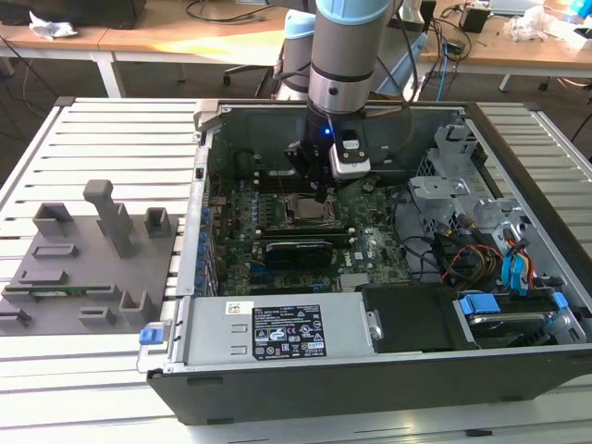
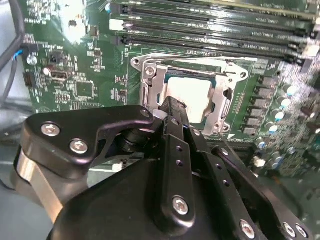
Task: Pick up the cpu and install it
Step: 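Close the cpu cover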
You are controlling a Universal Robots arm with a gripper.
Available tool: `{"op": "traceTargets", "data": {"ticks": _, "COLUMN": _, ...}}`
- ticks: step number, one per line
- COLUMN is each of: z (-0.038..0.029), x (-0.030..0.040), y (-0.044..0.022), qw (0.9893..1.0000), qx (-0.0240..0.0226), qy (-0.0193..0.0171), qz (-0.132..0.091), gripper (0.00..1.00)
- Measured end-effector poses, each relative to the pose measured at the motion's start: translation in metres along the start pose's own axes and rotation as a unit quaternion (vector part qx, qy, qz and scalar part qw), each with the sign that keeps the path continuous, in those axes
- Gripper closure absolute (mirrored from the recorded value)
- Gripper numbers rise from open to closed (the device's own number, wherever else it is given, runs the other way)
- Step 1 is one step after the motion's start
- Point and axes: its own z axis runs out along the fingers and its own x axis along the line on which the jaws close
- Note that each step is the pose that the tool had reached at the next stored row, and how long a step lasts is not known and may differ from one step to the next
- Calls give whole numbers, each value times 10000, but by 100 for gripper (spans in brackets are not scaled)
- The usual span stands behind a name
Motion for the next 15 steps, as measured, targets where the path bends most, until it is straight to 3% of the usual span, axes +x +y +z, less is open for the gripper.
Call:
{"op": "traceTargets", "data": {"ticks": 4, "z": 0, "x": 0, "y": 0, "qw": 9992, "qx": 0, "qy": -5, "qz": -406, "gripper": 89}}
{"op": "traceTargets", "data": {"ticks": 8, "z": 0, "x": 0, "y": 0, "qw": 9967, "qx": 0, "qy": -10, "qz": -809, "gripper": 89}}
{"op": "traceTargets", "data": {"ticks": 9, "z": 0, "x": 0, "y": 0, "qw": 9955, "qx": 0, "qy": -12, "qz": -947, "gripper": 89}}
{"op": "traceTargets", "data": {"ticks": 10, "z": 0, "x": 0, "y": 0, "qw": 9935, "qx": 0, "qy": -14, "qz": -1139, "gripper": 89}}
{"op": "traceTargets", "data": {"ticks": 12, "z": 1, "x": 0, "y": 0, "qw": 9877, "qx": 0, "qy": -19, "qz": -1566, "gripper": 89}}
{"op": "traceTargets", "data": {"ticks": 13, "z": 2, "x": 0, "y": 0, "qw": 9867, "qx": 3, "qy": -21, "qz": -1628, "gripper": 89}}
{"op": "traceTargets", "data": {"ticks": 15, "z": 2, "x": 0, "y": 0, "qw": 9866, "qx": 5, "qy": -21, "qz": -1633, "gripper": 89}}
